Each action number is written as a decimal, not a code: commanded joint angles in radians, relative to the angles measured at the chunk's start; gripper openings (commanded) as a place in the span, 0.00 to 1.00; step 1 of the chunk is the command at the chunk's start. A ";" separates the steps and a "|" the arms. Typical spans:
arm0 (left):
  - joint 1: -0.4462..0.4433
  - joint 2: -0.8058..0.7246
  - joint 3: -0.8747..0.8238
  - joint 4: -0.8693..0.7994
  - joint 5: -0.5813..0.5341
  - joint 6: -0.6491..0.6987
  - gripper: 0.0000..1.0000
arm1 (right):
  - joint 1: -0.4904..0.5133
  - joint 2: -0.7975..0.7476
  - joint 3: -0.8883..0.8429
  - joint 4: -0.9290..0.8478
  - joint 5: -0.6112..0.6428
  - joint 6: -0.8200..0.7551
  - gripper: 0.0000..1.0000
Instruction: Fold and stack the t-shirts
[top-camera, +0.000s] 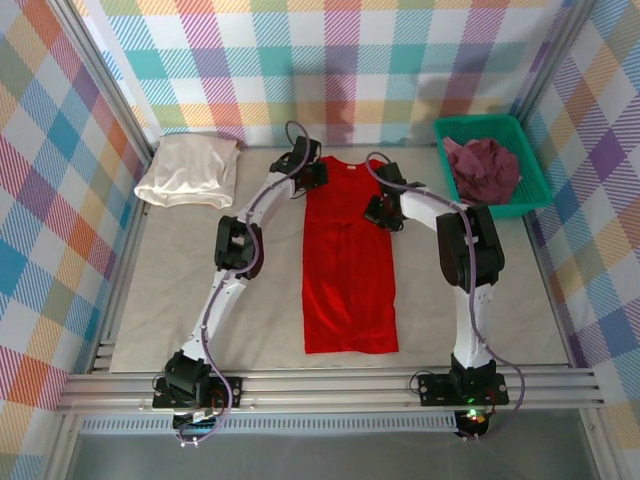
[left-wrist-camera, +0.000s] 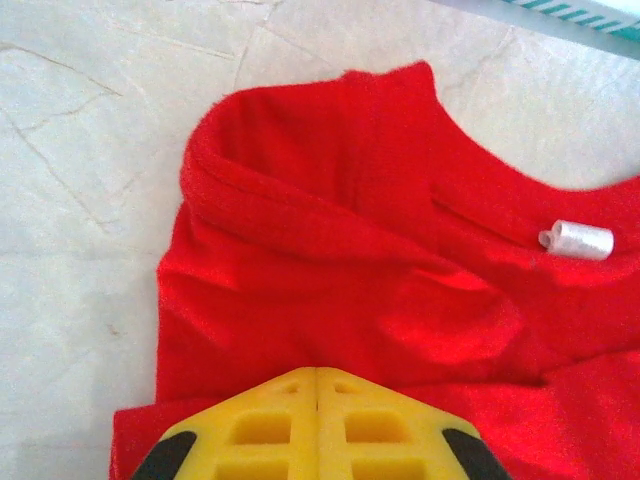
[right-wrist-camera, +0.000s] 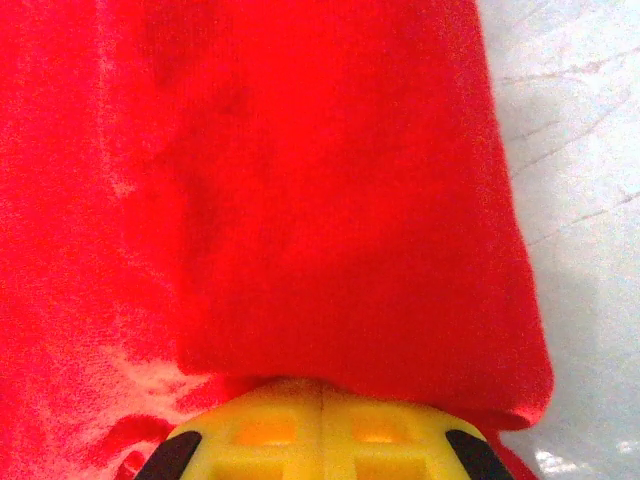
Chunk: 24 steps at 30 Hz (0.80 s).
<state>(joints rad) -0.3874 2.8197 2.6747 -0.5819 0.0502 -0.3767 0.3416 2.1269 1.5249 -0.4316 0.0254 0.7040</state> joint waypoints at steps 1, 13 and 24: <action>0.015 -0.126 0.006 -0.090 -0.029 0.049 0.11 | 0.009 -0.020 0.073 -0.056 -0.007 -0.054 0.00; -0.042 -1.372 -1.572 0.558 0.084 -0.111 0.44 | 0.044 -0.814 -0.633 0.123 -0.367 -0.150 0.30; -0.538 -1.774 -2.178 0.169 0.088 -0.508 0.48 | 0.091 -1.399 -1.135 -0.242 -0.443 0.027 0.42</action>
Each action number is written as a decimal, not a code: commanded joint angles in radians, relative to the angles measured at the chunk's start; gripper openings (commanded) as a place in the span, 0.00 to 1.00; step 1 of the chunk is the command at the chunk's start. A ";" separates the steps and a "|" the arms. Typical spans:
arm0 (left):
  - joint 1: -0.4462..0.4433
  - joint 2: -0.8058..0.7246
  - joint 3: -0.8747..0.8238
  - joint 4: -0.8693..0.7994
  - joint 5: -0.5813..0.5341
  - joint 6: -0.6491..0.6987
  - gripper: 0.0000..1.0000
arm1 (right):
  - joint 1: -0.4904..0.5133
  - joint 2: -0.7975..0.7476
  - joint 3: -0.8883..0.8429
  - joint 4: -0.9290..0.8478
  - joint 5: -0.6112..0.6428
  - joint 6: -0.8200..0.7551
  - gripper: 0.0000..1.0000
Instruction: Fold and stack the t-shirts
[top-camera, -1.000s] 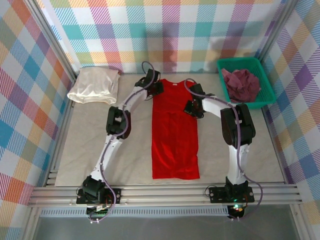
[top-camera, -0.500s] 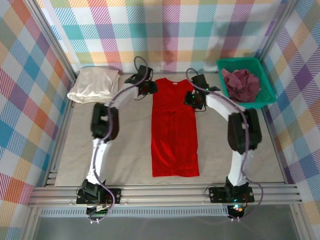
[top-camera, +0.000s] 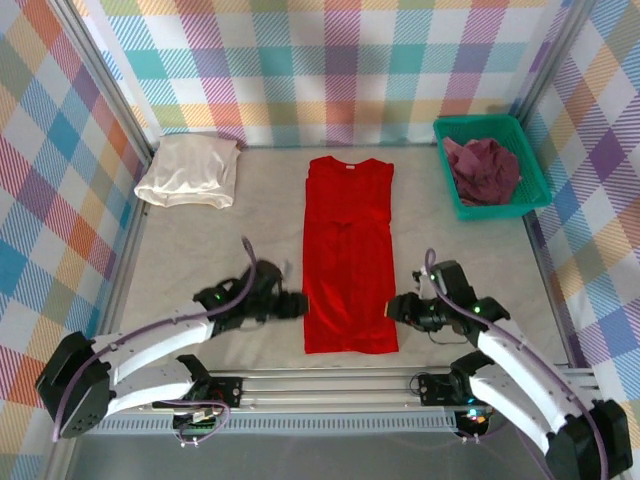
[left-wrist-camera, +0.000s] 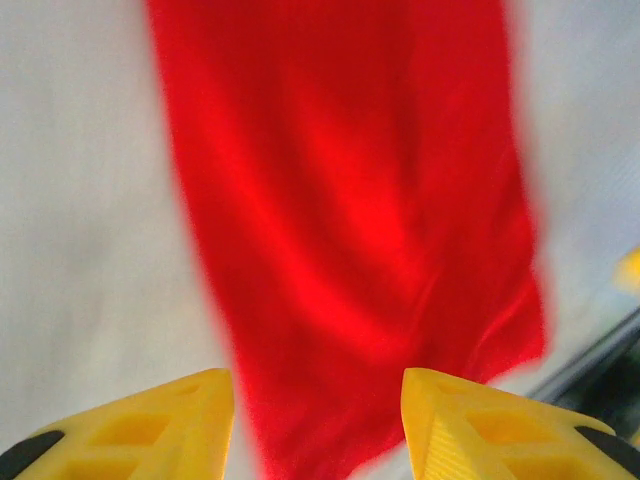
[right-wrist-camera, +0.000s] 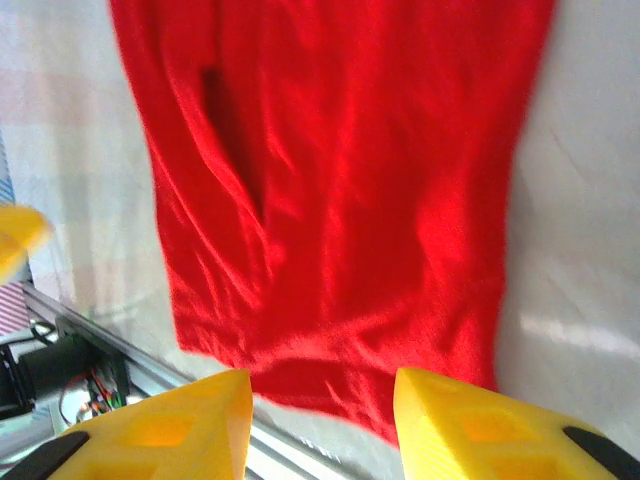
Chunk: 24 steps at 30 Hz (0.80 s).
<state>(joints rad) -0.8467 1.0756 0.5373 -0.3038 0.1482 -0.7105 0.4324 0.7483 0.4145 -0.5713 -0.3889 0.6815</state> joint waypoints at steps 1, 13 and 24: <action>-0.112 -0.021 -0.054 -0.106 -0.022 -0.199 0.49 | 0.000 -0.020 -0.033 -0.120 -0.013 0.053 0.42; -0.214 0.113 -0.023 0.017 -0.056 -0.226 0.44 | 0.000 0.009 -0.084 -0.087 0.066 0.092 0.44; -0.259 0.196 0.023 0.009 -0.061 -0.253 0.43 | 0.000 -0.010 -0.099 -0.076 0.089 0.101 0.44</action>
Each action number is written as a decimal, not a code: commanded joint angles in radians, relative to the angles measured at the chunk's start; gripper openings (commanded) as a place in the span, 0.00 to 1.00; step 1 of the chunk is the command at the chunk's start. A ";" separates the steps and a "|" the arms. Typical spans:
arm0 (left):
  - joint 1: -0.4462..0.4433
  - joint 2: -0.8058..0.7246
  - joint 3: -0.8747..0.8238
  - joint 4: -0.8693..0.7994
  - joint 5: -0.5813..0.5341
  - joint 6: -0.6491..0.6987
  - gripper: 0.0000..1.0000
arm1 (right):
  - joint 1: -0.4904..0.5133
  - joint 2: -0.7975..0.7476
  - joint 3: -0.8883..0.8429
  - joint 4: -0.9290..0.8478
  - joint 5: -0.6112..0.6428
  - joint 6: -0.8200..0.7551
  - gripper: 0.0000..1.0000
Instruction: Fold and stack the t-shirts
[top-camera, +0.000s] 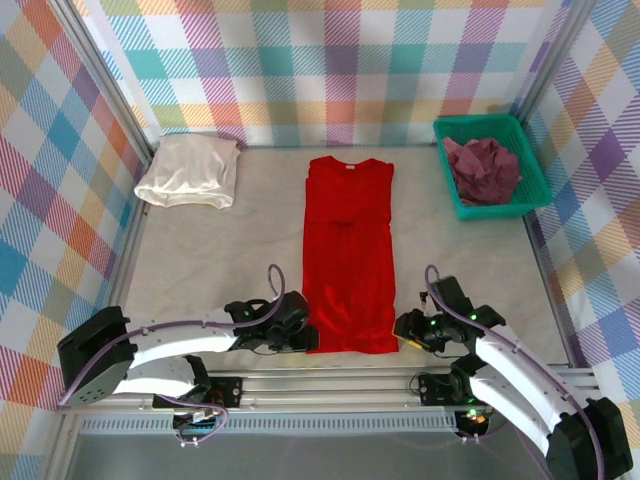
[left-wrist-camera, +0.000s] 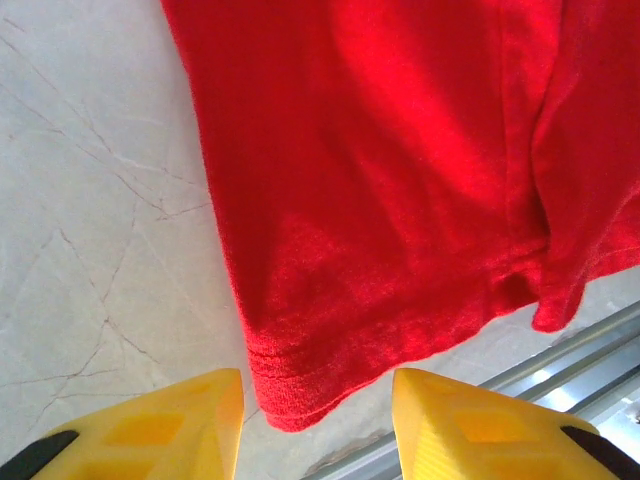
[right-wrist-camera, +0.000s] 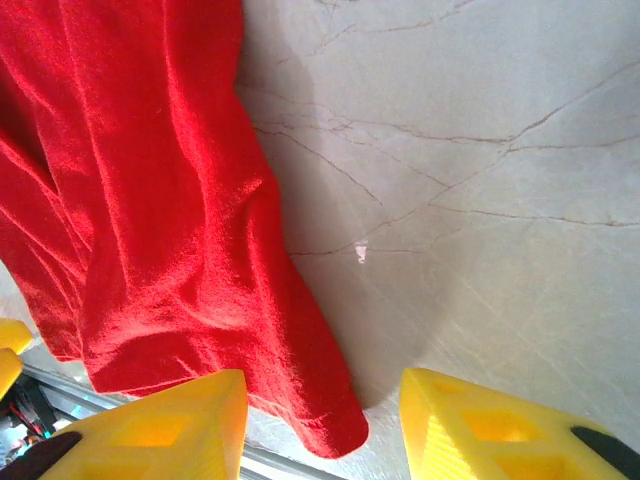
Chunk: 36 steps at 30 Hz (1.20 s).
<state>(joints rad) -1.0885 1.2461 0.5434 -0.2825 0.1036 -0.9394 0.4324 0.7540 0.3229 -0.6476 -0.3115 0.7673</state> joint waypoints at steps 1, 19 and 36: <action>-0.020 0.032 0.014 -0.014 -0.015 -0.028 0.43 | 0.000 -0.022 -0.008 -0.002 0.013 0.015 0.44; -0.071 0.108 0.061 -0.041 -0.079 -0.025 0.16 | 0.000 -0.021 0.007 -0.045 0.058 0.037 0.44; -0.071 0.077 0.039 -0.048 -0.125 -0.039 0.00 | 0.203 0.135 -0.017 0.133 -0.007 0.110 0.47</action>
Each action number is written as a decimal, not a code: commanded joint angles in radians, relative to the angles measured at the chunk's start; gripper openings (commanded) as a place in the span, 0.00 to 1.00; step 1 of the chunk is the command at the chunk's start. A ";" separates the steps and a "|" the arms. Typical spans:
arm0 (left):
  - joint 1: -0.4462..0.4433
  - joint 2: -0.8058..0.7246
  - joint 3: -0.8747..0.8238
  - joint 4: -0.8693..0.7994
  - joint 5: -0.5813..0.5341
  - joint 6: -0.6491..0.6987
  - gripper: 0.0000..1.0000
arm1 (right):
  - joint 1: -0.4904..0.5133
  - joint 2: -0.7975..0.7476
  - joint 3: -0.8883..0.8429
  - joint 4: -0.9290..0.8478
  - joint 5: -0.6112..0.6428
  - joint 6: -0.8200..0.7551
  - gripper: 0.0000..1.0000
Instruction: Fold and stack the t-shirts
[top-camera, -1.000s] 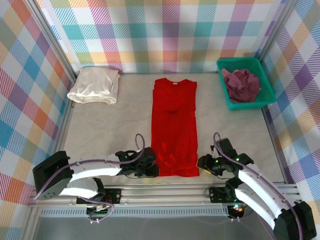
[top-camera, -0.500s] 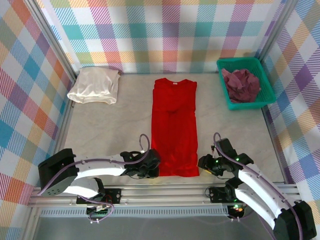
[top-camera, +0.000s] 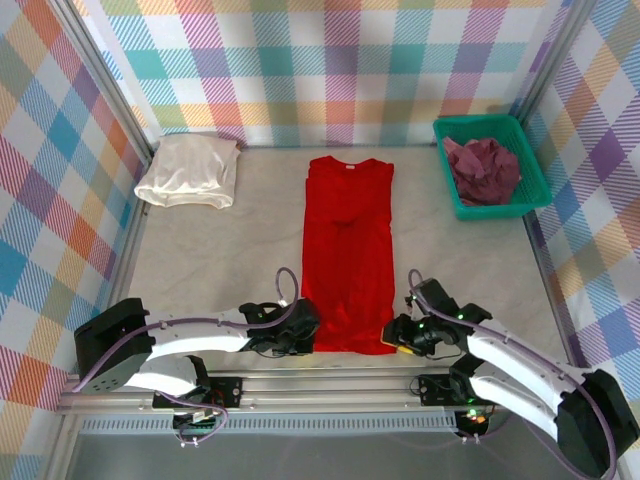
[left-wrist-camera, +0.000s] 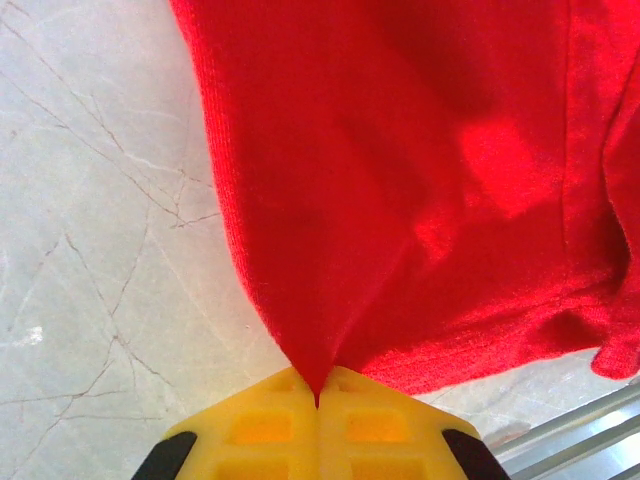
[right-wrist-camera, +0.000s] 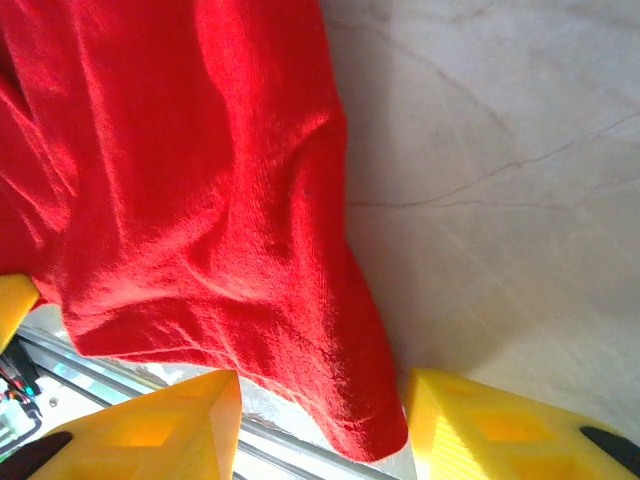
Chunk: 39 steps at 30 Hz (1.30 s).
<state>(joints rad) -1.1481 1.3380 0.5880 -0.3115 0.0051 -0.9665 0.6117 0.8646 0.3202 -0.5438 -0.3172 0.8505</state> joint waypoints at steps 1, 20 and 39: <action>-0.012 -0.017 -0.008 -0.017 -0.028 -0.012 0.00 | 0.030 0.033 -0.016 0.039 -0.006 0.027 0.47; -0.012 -0.080 -0.062 0.061 -0.063 -0.014 0.00 | 0.100 0.122 0.076 0.110 0.012 0.009 0.05; -0.214 -0.160 0.001 -0.056 -0.209 -0.028 0.00 | 0.243 -0.145 0.054 -0.009 0.051 0.104 0.00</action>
<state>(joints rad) -1.3670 1.2434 0.5827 -0.3058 -0.1265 -0.9989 0.8486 0.7158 0.3702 -0.5686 -0.2802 0.9058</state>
